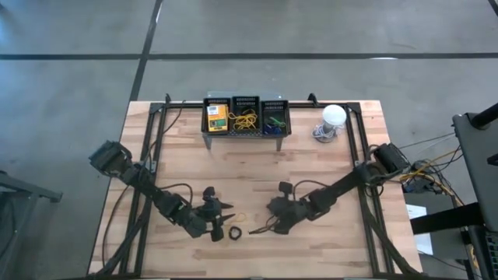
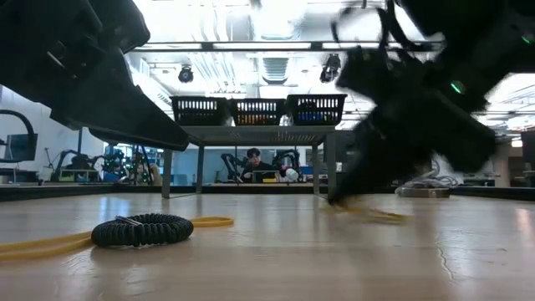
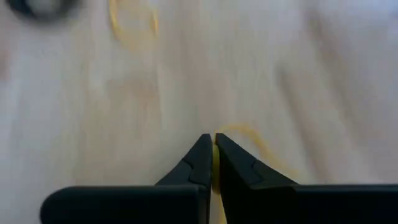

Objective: Pick & Place Office Desk Supplies
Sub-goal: Put the yellow rubber band into the middle black basket

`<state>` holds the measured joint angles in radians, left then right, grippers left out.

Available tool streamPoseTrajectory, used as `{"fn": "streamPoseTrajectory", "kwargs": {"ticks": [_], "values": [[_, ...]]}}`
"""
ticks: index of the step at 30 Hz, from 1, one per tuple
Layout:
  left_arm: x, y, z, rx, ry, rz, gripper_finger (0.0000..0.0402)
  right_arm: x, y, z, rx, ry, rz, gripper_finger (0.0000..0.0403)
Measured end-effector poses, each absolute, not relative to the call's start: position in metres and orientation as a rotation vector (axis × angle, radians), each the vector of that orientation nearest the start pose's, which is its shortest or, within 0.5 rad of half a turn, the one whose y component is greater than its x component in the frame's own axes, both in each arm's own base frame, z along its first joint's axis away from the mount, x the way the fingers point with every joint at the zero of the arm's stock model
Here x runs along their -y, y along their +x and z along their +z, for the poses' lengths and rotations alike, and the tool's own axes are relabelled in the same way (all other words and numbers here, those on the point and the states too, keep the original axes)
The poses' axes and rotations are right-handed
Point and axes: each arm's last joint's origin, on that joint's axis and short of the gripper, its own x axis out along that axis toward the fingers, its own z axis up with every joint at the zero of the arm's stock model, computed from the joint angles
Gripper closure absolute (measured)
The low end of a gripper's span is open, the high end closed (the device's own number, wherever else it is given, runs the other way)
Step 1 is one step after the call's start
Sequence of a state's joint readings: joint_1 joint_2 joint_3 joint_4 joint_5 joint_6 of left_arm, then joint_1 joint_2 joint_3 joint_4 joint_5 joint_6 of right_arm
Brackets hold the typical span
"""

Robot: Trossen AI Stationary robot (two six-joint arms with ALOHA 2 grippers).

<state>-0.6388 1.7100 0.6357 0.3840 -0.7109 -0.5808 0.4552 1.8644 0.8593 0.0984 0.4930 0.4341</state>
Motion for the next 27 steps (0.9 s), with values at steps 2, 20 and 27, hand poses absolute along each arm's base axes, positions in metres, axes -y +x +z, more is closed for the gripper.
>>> {"fn": "streamPoseTrajectory", "kwargs": {"ticks": [2, 20, 27], "values": [[0.161, 0.248, 0.121, -0.492, -0.135, 0.220, 0.0254, -0.134, 0.314, 0.124, -0.691, -0.035, -0.170, 0.0393], [0.158, 0.248, 0.120, -0.503, -0.126, 0.232, 0.0254, 0.037, 0.394, 0.307, -0.392, -0.374, -0.494, 0.0394], [0.158, 0.248, 0.119, -0.510, -0.119, 0.234, 0.0254, 0.108, 0.399, 0.298, -0.507, -0.146, -0.418, 0.0389]]}}
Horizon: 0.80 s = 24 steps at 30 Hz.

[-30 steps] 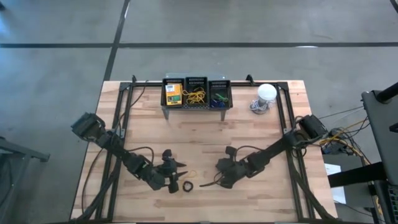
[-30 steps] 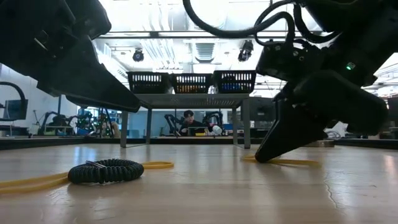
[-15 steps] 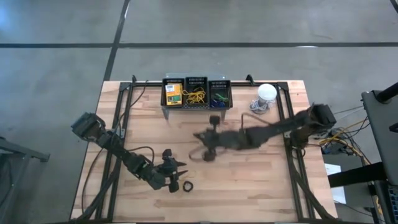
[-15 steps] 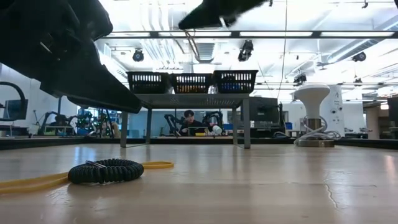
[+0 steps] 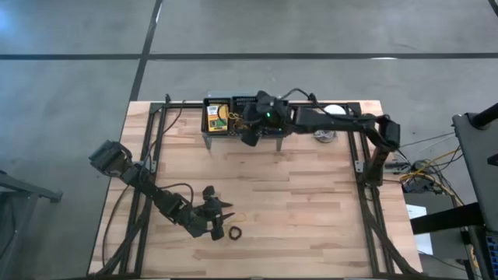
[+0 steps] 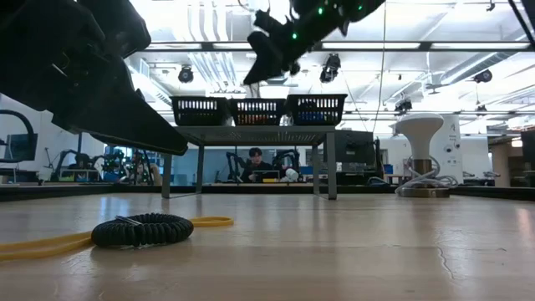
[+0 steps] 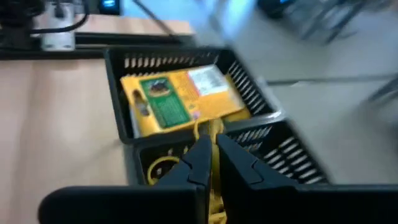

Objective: Pick & Place Office Desk Supplies
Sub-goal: Put the yellow rubber band into the middle black basket, then put the black spring keychain into the right black basket

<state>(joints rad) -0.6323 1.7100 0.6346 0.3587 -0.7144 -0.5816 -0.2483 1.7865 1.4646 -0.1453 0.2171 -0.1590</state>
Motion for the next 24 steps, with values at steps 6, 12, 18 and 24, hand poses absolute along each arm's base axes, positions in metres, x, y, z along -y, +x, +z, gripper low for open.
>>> {"fn": "streamPoseTrajectory", "kwargs": {"ticks": [6, 12, 18, 24], "values": [[0.158, 0.248, 0.118, -0.516, -0.114, 0.236, 0.0254, 0.134, 0.396, 0.289, -0.567, -0.030, -0.407, 0.0337], [0.157, 0.247, 0.118, -0.522, -0.108, 0.238, 0.0254, 0.127, 0.388, 0.310, -0.523, -0.044, -0.405, 0.0272], [0.157, 0.247, 0.118, -0.522, -0.126, 0.245, 0.0254, 0.061, 0.381, 0.338, -0.447, -0.148, -0.243, 0.0260], [0.158, 0.247, 0.118, -0.517, -0.132, 0.246, 0.0254, -0.044, 0.366, 0.314, -0.489, -0.224, 0.040, 0.0278]]}}
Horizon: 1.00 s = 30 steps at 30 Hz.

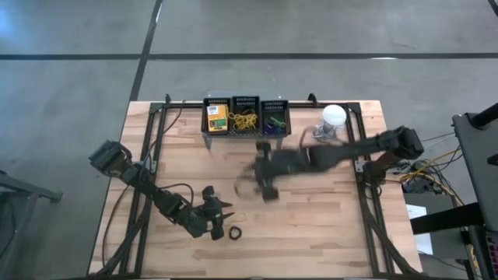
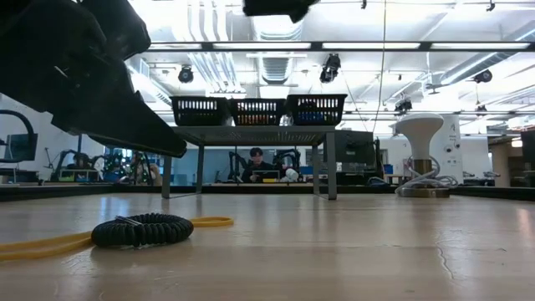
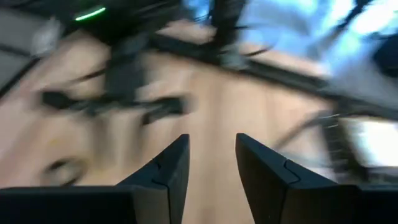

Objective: Pick & Place Office Desk Supplies
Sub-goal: Put the black spring keychain into the right black basket

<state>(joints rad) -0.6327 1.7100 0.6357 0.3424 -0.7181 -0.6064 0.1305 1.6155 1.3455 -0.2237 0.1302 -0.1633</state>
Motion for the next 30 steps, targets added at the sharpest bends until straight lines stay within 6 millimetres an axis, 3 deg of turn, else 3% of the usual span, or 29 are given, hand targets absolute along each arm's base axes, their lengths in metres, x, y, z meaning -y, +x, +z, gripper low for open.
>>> {"fn": "streamPoseTrajectory", "kwargs": {"ticks": [6, 9, 13, 20, 26, 30], "values": [[0.167, 0.248, 0.123, -0.551, -0.119, 0.211, 0.0258, -0.127, 0.335, 0.236, -0.584, -0.200, 0.102, 0.0294], [0.180, 0.252, 0.133, -0.622, -0.074, 0.182, 0.0264, -0.152, 0.320, 0.202, -0.539, -0.183, 0.108, 0.0300], [0.201, 0.249, 0.151, -0.733, -0.104, 0.165, 0.0270, -0.170, 0.312, 0.166, -0.472, -0.138, 0.191, 0.0304], [0.230, 0.231, 0.160, -0.795, -0.156, 0.076, 0.0272, -0.173, 0.337, 0.129, -0.466, -0.063, 0.322, 0.0284], [0.239, 0.219, 0.156, -0.809, -0.217, 0.097, 0.0272, -0.174, 0.384, 0.117, -0.477, -0.026, 0.560, 0.0243], [0.240, 0.218, 0.150, -0.802, -0.188, 0.121, 0.0272, -0.177, 0.412, 0.105, -0.590, -0.127, 0.606, 0.0230]]}}
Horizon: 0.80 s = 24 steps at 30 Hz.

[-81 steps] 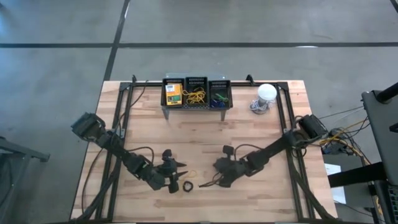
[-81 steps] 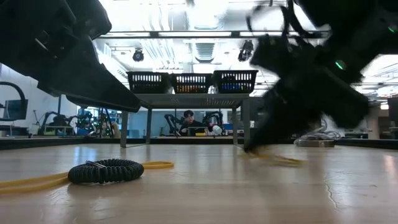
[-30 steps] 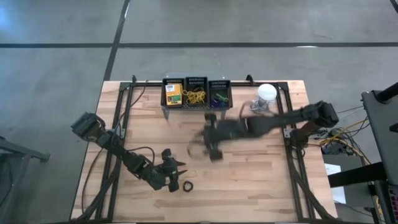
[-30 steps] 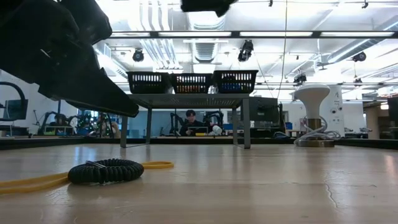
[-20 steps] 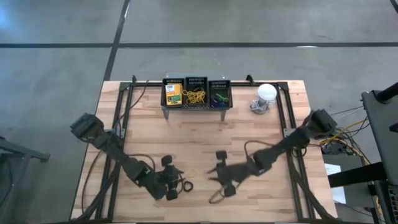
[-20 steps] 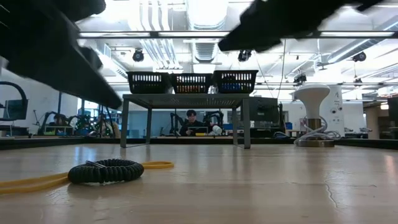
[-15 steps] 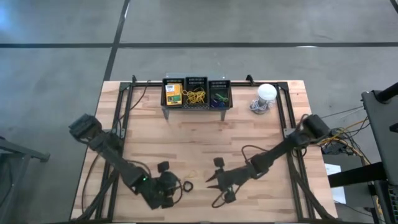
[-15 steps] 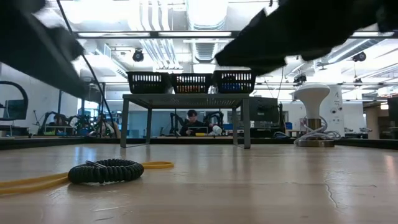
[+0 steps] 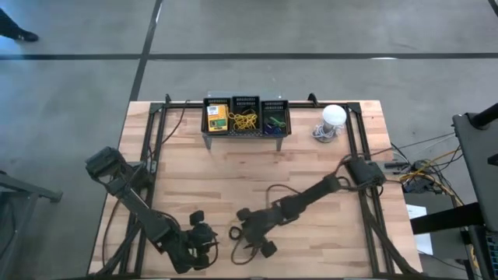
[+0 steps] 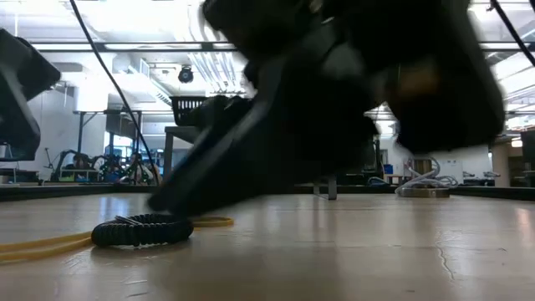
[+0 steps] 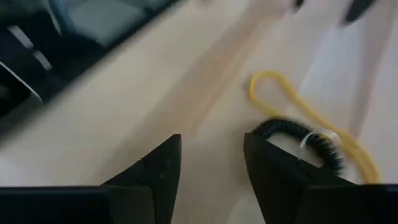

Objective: Pick & Place Office Desk Supplies
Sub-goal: Put the black spring keychain into the right black basket

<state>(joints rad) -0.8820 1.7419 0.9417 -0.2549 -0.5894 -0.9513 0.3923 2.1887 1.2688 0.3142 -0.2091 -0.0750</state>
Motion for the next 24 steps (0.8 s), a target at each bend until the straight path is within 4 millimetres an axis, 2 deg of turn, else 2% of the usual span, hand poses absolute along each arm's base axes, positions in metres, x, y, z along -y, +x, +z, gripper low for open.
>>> {"fn": "streamPoseTrajectory", "kwargs": {"ticks": [3, 5, 7, 14, 18, 22, 24], "values": [[0.239, 0.219, 0.146, -0.804, -0.166, 0.138, 0.0272, -0.178, 0.430, 0.098, -0.710, -0.193, 0.585, 0.0234], [0.239, 0.219, 0.142, -0.808, -0.155, 0.147, 0.0272, -0.179, 0.441, 0.100, -0.761, -0.214, 0.522, 0.0241], [0.238, 0.218, 0.139, -0.812, -0.146, 0.153, 0.0272, -0.180, 0.447, 0.102, -0.794, -0.224, 0.529, 0.0250], [0.233, 0.214, 0.129, -0.814, -0.182, 0.196, 0.0272, -0.181, 0.449, 0.121, -0.770, -0.247, 0.589, 0.0272], [0.230, 0.212, 0.124, -0.794, -0.195, 0.202, 0.0272, -0.174, 0.453, 0.135, -0.731, -0.242, 0.519, 0.0273], [0.229, 0.212, 0.121, -0.782, -0.207, 0.198, 0.0272, -0.165, 0.452, 0.116, -0.791, -0.250, 0.483, 0.0268], [0.228, 0.211, 0.120, -0.778, -0.207, 0.200, 0.0272, -0.164, 0.453, 0.112, -0.794, -0.248, 0.480, 0.0267]]}}
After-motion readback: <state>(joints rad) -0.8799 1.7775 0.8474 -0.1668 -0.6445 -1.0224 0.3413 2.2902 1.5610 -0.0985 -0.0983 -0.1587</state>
